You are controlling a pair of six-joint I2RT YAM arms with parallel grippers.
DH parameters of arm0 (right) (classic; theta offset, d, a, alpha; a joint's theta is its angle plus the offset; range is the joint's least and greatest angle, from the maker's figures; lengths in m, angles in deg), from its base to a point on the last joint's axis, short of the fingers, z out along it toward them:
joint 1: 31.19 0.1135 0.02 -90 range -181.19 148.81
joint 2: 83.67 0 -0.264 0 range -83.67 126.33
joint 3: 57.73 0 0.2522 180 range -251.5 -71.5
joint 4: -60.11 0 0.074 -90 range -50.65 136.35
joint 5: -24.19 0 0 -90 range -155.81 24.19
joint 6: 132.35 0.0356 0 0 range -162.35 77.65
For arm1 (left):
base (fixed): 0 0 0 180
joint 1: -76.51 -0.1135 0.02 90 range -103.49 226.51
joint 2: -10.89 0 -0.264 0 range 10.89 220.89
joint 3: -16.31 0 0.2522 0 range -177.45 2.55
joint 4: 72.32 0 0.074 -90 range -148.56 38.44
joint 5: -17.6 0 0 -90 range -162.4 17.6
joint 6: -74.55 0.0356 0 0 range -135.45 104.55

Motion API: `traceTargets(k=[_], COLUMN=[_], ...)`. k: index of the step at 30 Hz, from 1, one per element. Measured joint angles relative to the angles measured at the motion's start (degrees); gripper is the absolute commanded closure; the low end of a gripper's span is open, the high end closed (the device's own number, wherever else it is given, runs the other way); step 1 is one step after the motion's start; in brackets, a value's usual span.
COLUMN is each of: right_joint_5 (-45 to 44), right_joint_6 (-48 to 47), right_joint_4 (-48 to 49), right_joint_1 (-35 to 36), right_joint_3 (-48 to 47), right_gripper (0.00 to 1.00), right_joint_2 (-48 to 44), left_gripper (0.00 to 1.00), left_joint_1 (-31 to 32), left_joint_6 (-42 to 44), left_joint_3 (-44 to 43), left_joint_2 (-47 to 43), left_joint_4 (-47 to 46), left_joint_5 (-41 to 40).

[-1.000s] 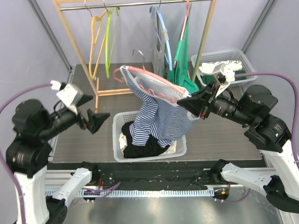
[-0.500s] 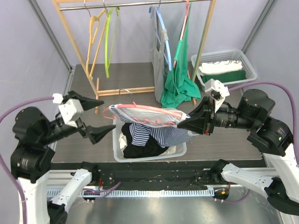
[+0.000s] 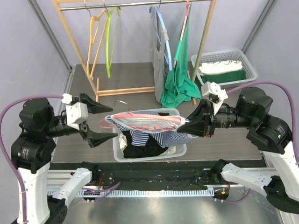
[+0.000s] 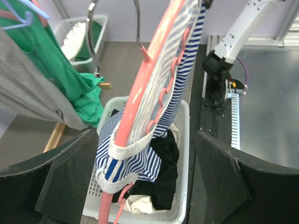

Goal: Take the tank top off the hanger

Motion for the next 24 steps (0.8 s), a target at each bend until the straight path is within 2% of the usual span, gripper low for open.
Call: traceTargets(k=[4,5,9,17,20,21,24], right_joint_5=[0.87,1.01,1.60,3.06,3.21,3.13,-0.52], right_joint_6=[-0.31,-0.35,-0.48,-0.46,-0.48,-0.50,-0.44], right_joint_4=[-0.02,-0.04,0.02,1.88,2.67,2.95,4.59], right_joint_1=[0.00,0.00,0.00,0.00,0.00,0.04,-0.04], right_joint_3=[-0.79,-0.92,-1.49,-1.40,-1.38,-1.31,-0.59], right_gripper=[0.99,0.99,0.99,0.99,0.99,0.99,0.96], right_joint_2=[0.85,1.09,1.57,1.73,2.27,2.51,2.67], left_gripper=[0.17,0.21,0.46,0.64,0.87,1.00,1.00], left_joint_1=[0.00,0.00,0.00,0.00,-0.02,-0.04,-0.09], left_joint_6=[2.58,2.99,5.29,8.72,9.62,10.19,11.54], left_joint_3=[0.00,0.00,-0.13,-0.48,-0.48,-0.52,-1.22], left_joint_2=[0.24,0.35,1.09,3.34,3.69,3.80,4.04], left_joint_4=[3.21,3.87,5.84,7.72,8.00,8.13,8.81], left_joint_5=[1.64,1.86,2.08,1.44,1.01,0.92,-0.28])
